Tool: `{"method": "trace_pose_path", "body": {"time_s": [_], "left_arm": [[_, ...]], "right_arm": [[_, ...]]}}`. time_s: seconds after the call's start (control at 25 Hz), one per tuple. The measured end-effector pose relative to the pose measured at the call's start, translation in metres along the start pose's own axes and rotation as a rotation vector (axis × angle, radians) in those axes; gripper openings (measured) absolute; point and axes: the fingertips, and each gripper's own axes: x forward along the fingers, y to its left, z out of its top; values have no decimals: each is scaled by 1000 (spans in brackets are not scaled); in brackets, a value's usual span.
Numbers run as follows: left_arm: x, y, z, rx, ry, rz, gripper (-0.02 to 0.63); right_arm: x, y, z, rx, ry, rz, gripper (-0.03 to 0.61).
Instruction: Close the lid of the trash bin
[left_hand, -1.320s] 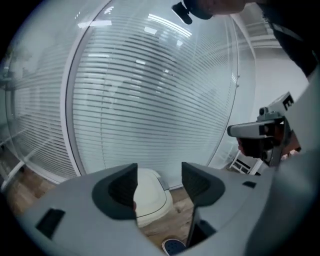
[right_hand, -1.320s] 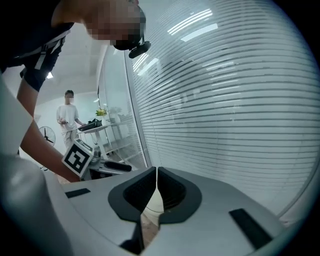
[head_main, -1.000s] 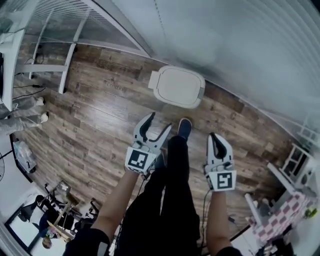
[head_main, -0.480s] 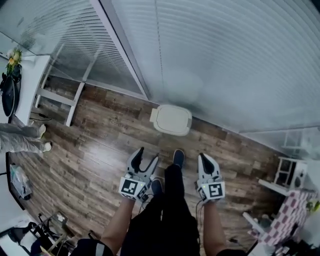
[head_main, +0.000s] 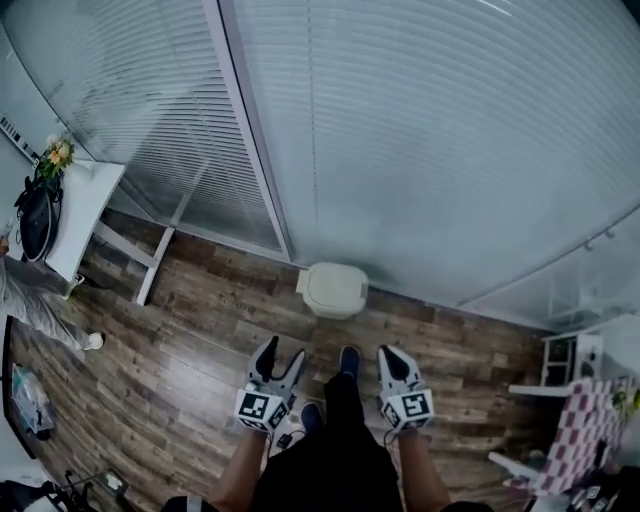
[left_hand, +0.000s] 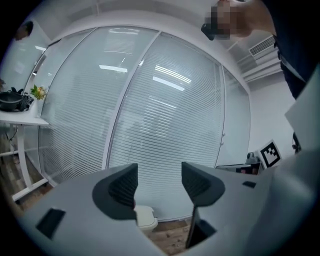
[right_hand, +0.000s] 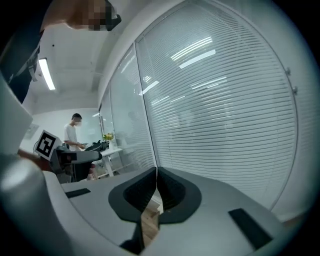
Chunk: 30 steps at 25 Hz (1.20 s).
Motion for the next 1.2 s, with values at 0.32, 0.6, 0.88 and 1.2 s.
{"method": "trace_pose_path", "body": {"time_s": [0.32,0.6,0.88,1.2], "left_arm": [[-44,-34,27,70,-51,-61,256],[-66,-41,33,64,-56,-66,256],[-79,-51,49,97,-90,-73,256],[-99,-42,52,120,-111,-43,256]], "right_arm": [[-45,23,20,-59,-38,-21,8],[-60,31,32,-103,-40,-52,8],[-72,53,53,-154,-51,-41,8],[-87,57,59,-148,-86,-43,6]]}}
